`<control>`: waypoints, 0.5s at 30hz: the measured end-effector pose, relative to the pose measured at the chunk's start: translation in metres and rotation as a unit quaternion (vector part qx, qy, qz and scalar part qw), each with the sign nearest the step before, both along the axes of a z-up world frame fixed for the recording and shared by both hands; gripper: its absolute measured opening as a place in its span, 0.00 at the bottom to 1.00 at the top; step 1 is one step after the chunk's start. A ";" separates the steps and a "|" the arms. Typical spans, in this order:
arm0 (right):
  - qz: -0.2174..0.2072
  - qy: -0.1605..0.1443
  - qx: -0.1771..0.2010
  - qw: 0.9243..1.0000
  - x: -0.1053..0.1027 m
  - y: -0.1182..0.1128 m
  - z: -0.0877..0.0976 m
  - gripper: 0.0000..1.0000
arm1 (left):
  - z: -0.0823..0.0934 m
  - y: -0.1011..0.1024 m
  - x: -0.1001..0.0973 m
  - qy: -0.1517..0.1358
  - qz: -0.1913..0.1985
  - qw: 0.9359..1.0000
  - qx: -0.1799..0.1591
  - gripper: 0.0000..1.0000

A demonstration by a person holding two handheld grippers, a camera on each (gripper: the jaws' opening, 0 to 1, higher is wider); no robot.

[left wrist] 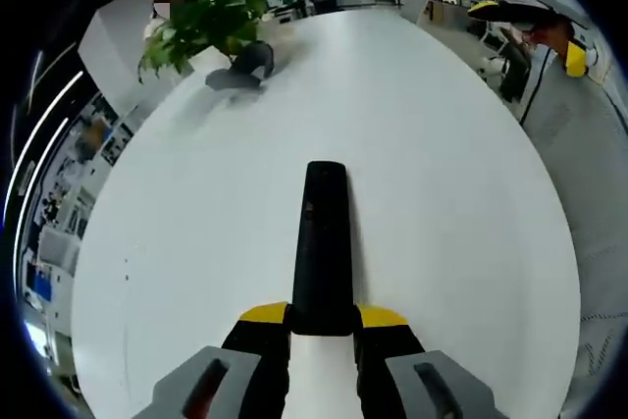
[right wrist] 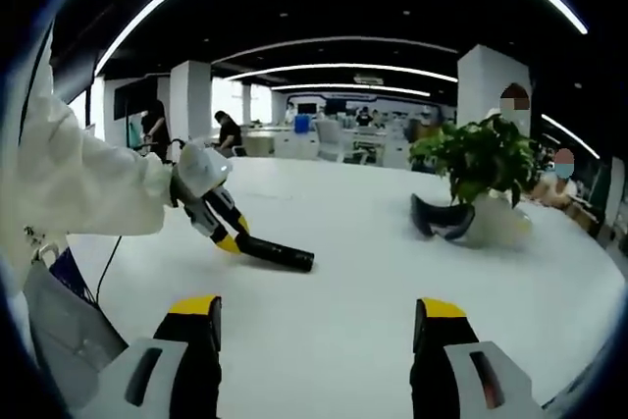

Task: Press the specified remote control buttons in sequence, fully releasing each button before pressing the next.

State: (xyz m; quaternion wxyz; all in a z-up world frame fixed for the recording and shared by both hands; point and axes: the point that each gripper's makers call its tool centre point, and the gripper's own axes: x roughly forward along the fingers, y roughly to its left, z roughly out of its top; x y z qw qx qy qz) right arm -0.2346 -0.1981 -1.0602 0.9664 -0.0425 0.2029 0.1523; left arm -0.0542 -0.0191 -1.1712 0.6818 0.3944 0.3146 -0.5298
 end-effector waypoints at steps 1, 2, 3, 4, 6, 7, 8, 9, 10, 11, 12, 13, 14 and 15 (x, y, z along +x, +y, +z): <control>-0.001 0.002 0.000 1.000 0.000 0.000 -0.001 0.80 | 0.000 0.001 0.004 -0.001 -0.001 1.000 0.002 0.23; -0.002 0.004 -0.001 1.000 0.000 -0.001 -0.002 0.79 | 0.000 0.000 0.008 -0.003 -0.002 1.000 0.005 0.23; -0.003 0.004 -0.003 1.000 0.000 -0.001 -0.002 0.79 | 0.001 0.000 0.011 -0.004 -0.003 1.000 0.007 0.23; -0.004 0.005 -0.004 1.000 0.000 -0.001 -0.002 0.79 | 0.001 0.000 0.014 -0.004 -0.003 1.000 0.008 0.23; -0.006 0.004 -0.003 1.000 0.000 -0.002 -0.002 0.78 | 0.000 -0.001 0.020 -0.003 -0.007 1.000 0.011 0.23; -0.008 0.004 -0.004 1.000 0.000 -0.003 -0.002 0.78 | 0.000 -0.001 0.022 -0.003 -0.009 1.000 0.013 0.23; -0.009 0.006 -0.004 1.000 0.000 -0.003 -0.003 0.79 | -0.001 -0.001 0.024 -0.003 -0.011 1.000 0.014 0.23; -0.008 0.010 -0.003 1.000 0.000 -0.003 -0.004 0.79 | -0.002 0.000 0.030 -0.003 -0.012 1.000 0.015 0.23; -0.008 0.013 -0.002 1.000 0.000 -0.002 -0.005 0.80 | -0.003 0.000 0.032 -0.003 -0.013 1.000 0.017 0.23; -0.008 0.012 -0.004 1.000 0.000 -0.002 -0.005 0.81 | -0.004 -0.001 0.035 -0.002 -0.015 1.000 0.019 0.23; -0.007 0.007 -0.006 1.000 0.000 -0.002 -0.004 0.81 | -0.004 0.000 0.037 -0.002 -0.015 1.000 0.020 0.23; -0.008 0.006 -0.007 1.000 0.000 -0.002 -0.004 0.81 | -0.005 0.000 0.041 -0.002 -0.015 1.000 0.023 0.23; -0.008 0.008 -0.008 1.000 0.000 -0.002 -0.005 0.81 | -0.006 0.000 0.044 0.000 -0.014 1.000 0.024 0.23; -0.008 0.013 -0.008 1.000 0.000 -0.002 -0.007 0.81 | -0.007 0.001 0.047 0.002 -0.012 1.000 0.026 0.23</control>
